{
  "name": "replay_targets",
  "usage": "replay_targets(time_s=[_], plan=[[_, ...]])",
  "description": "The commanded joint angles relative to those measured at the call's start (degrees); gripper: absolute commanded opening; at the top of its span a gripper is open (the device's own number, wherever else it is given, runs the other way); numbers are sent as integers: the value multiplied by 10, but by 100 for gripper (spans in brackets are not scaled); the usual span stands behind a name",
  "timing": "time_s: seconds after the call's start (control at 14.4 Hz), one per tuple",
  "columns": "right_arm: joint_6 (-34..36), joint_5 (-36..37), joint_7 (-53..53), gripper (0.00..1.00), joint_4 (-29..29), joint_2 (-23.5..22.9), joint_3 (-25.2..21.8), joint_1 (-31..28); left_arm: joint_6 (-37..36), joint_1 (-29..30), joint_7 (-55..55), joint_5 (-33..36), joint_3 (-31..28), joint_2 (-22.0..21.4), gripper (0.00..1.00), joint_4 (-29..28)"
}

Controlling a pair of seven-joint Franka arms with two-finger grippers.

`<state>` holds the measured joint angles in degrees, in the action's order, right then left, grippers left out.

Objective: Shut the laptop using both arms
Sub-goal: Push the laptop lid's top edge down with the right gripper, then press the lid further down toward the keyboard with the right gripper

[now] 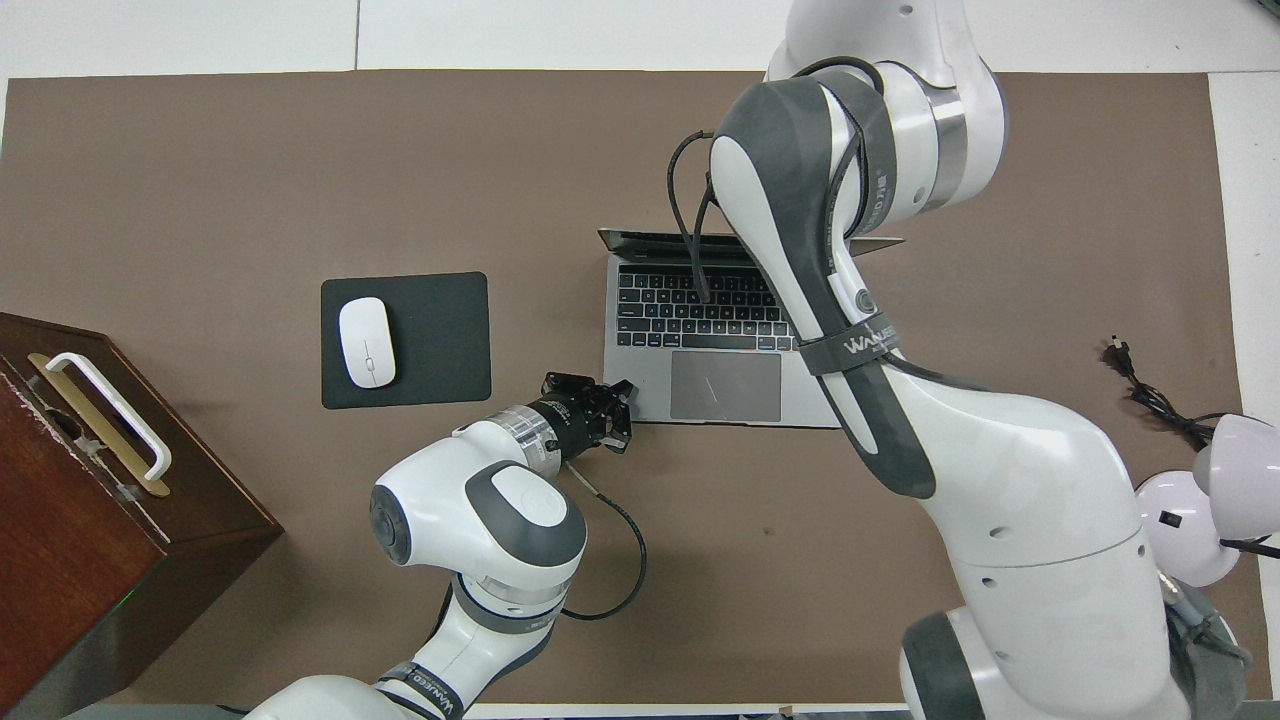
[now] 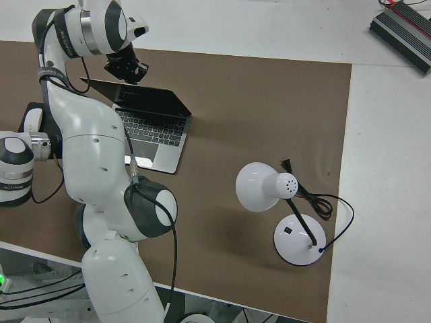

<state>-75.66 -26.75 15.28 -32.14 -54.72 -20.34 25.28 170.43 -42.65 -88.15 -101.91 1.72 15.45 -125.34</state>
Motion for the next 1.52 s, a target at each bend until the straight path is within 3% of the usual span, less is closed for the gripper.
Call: replay_targets(time_s=[0.0,0.62,1.46], plan=[[49,-31,-10,0,1,7,-5,-9,13,-15,-3,-8,-5,17,0,7],[156,-33,4,0,1,13,-4,-8,11,-13,44,-9,-5,15,0,1],[124,-30,12,0,-29,15,-8,4,11,-14,95,-13,-5,6,0,-21]])
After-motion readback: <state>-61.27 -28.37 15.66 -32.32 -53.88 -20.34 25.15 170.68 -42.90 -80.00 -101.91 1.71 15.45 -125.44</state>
